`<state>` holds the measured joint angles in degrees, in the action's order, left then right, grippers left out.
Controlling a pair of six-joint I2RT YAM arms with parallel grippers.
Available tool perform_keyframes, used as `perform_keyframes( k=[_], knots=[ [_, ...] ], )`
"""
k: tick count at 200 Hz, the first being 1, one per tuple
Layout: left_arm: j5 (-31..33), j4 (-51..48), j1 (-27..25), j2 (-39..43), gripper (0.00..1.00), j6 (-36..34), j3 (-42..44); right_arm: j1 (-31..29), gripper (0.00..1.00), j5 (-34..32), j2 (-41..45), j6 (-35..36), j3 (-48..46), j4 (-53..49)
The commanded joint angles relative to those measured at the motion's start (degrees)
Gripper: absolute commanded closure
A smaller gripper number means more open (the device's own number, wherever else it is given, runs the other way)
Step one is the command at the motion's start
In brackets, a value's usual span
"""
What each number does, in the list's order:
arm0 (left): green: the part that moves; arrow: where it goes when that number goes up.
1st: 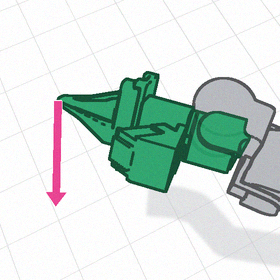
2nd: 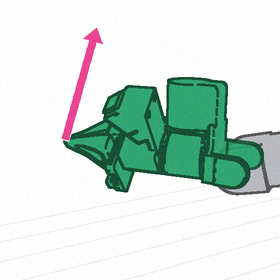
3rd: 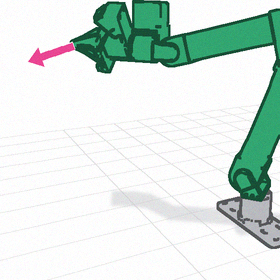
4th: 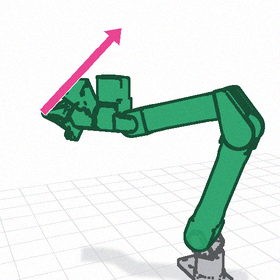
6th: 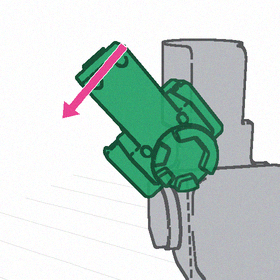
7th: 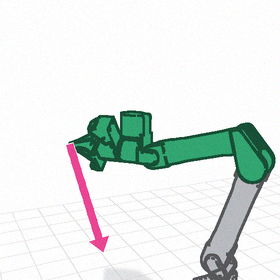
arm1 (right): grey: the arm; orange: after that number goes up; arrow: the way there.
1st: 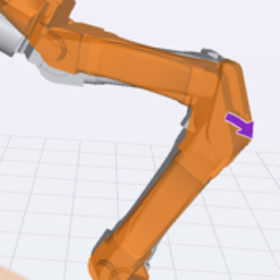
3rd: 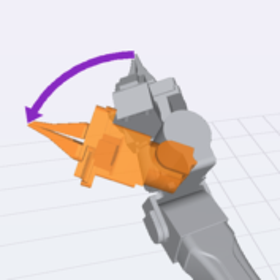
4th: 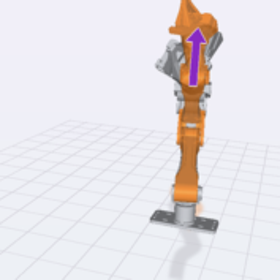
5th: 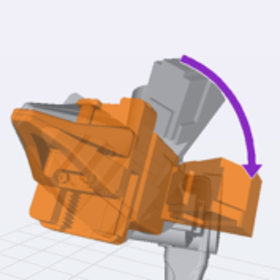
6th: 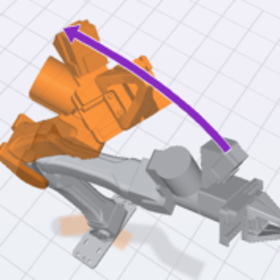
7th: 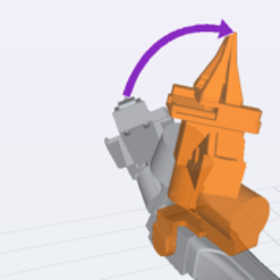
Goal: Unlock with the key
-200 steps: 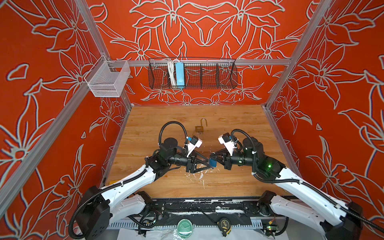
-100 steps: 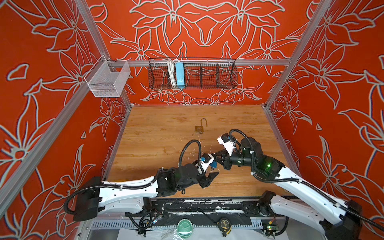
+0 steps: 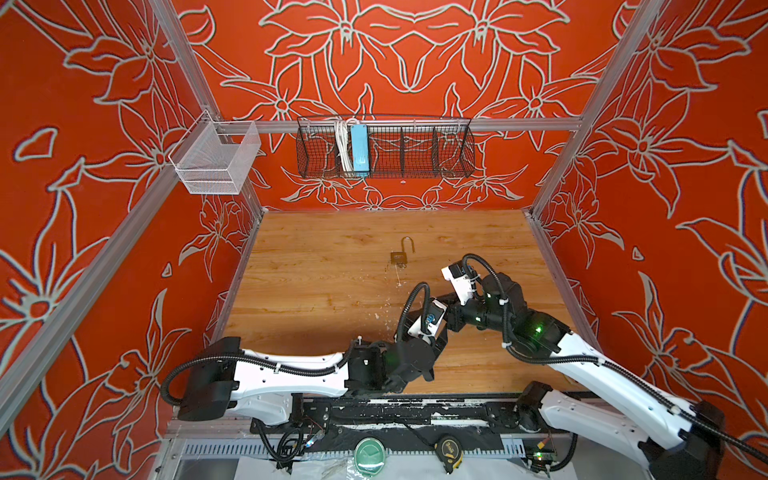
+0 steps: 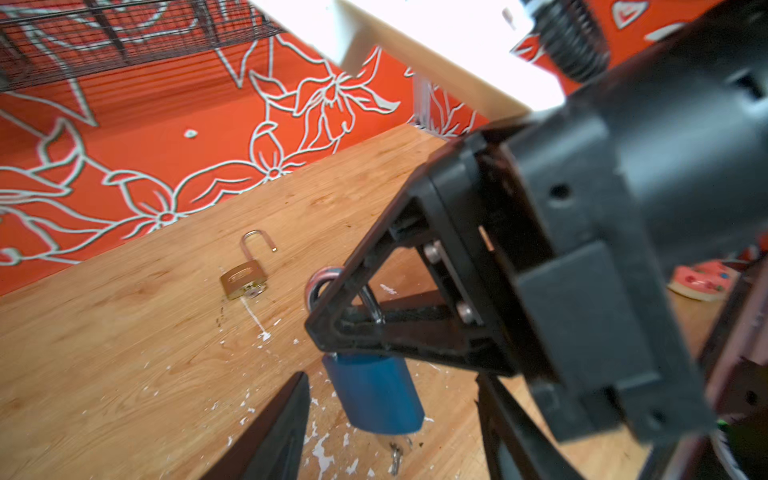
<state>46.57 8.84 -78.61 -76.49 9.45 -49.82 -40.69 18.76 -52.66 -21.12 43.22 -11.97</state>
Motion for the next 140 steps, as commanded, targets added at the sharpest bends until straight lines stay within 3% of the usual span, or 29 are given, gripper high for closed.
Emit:
perform_keyframes(
  k=[1, 45, 140],
  knots=[
    [8.5, -3.3, -0.4, -1.8, 0.37, 4.4, -2.0, 0.0, 1.0, -1.8, 0.7, -1.7, 2.0, 0.1],
    [11.3, -6.2, 0.3, -3.2, 0.41, 9.6, -2.5, 0.0, 1.0, -1.5, 1.7, -2.2, 1.9, -0.1],
    [3.8, -2.0, 1.4, -5.0, 0.41, 9.2, -2.6, 0.0, 1.0, -2.5, 1.4, -3.6, 1.6, 1.0]
  ],
)
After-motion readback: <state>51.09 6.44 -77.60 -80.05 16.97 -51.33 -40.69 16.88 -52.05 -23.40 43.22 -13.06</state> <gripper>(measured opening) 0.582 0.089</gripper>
